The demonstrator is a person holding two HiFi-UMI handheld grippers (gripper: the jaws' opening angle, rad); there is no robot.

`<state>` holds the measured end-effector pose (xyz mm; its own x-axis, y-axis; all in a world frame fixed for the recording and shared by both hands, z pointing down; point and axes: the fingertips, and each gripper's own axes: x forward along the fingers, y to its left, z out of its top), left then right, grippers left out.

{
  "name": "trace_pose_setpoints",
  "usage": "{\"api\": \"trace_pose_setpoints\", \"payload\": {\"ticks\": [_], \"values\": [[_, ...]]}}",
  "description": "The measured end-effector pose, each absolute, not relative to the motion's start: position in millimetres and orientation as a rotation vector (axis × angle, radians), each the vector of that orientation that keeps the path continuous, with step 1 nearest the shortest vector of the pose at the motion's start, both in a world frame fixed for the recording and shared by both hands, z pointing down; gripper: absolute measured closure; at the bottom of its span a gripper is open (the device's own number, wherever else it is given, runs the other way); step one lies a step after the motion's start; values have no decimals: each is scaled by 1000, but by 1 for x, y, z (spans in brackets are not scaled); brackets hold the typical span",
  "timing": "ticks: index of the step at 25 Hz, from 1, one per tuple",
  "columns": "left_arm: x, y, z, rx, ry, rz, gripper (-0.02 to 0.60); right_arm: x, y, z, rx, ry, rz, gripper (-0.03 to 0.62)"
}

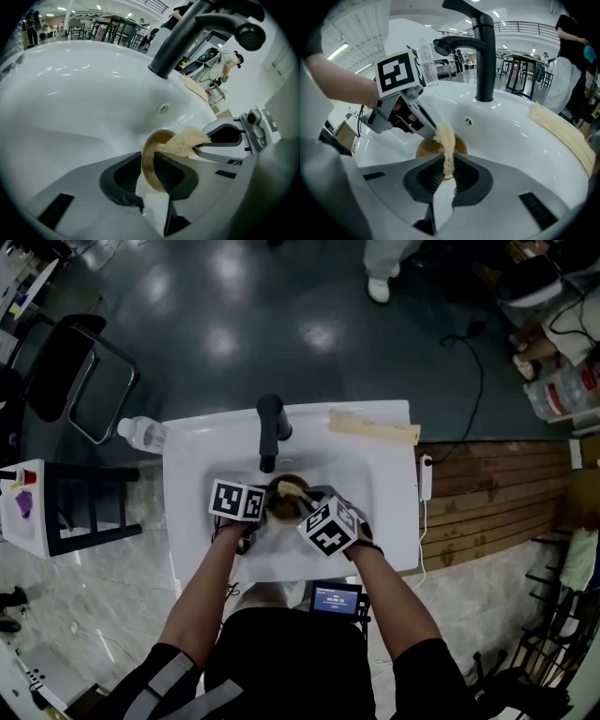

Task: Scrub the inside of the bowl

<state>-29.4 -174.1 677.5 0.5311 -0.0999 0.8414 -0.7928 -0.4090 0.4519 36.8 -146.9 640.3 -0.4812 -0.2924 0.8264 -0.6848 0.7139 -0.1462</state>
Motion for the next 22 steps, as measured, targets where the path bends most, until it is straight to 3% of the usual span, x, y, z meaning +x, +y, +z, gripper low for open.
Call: {"api": "trace_pose_setpoints", "payload": {"ticks": [3,13,17,22], "values": [[-29,-173,669,1851,-717,922,488,38,-147,640,743,-2070,591,554],[-39,-177,614,2029,-705,816,492,47,-148,615,815,-2078,614,554],[-41,-166,597,2124,-685,781,568,50,-148,595,894,-2094,637,554],[-45,-155,567,2237,-662,617,578,48,-139,572,985,-2122,658,554]]}}
